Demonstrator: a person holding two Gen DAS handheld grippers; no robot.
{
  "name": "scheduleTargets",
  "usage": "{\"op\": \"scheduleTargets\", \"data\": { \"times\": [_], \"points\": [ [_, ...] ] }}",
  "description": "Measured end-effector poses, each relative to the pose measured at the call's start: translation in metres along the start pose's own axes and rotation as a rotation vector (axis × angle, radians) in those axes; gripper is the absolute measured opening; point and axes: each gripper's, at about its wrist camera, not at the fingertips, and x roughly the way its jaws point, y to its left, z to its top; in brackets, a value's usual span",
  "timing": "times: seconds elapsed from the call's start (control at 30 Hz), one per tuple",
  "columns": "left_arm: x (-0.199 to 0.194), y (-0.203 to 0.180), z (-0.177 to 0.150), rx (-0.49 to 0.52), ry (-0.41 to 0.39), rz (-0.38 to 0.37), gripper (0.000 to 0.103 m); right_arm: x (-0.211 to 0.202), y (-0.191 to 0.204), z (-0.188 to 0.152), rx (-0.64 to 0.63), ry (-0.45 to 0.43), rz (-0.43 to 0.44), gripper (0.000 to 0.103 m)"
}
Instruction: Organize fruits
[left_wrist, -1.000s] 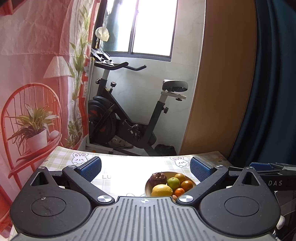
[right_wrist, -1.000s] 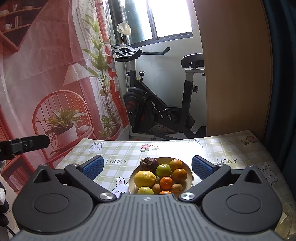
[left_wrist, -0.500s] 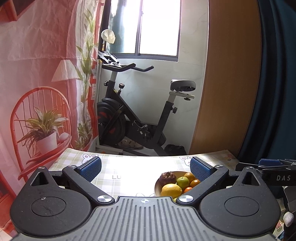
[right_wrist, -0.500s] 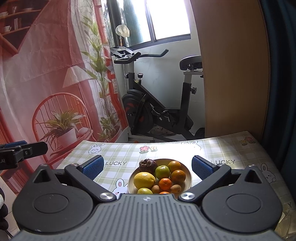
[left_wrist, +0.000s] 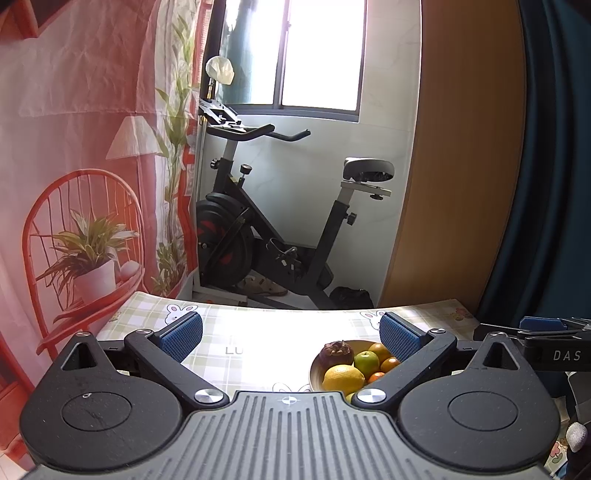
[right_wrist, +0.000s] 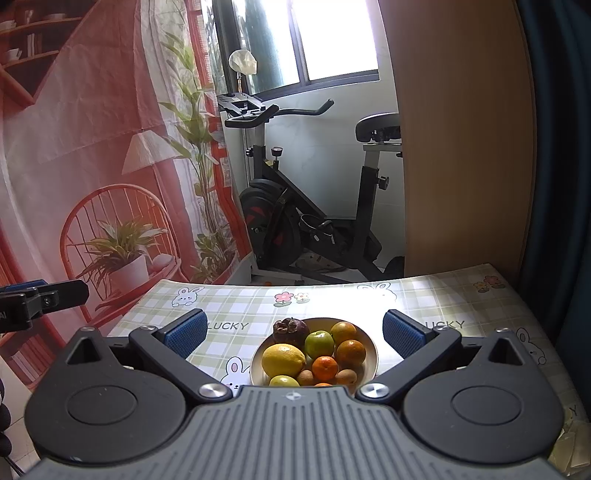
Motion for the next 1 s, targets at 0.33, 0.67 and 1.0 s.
{"op": "scheduleTargets", "data": {
  "times": [0.33,0.67,1.0],
  "points": [
    [0.0006,-0.0009,0.0007,0.005,0.005,-0.005,0.103,0.0001,-0.0003,0.0013,-0.002,0.002,-0.005,0.103],
    [0.0030,-0.0027,-0.0005,0.019,0.010,0.010,0.103,-0.0001,-0.0007,0.0016,-0.004,-0.003,-0.007,0.103],
    [0.0041,-0.0029,-0.0006,0.017,0.014,0.014,0.103,-0.0001,-0.0008,0.0014,-0.005,-0.003,-0.007,0.103]
  ]
}}
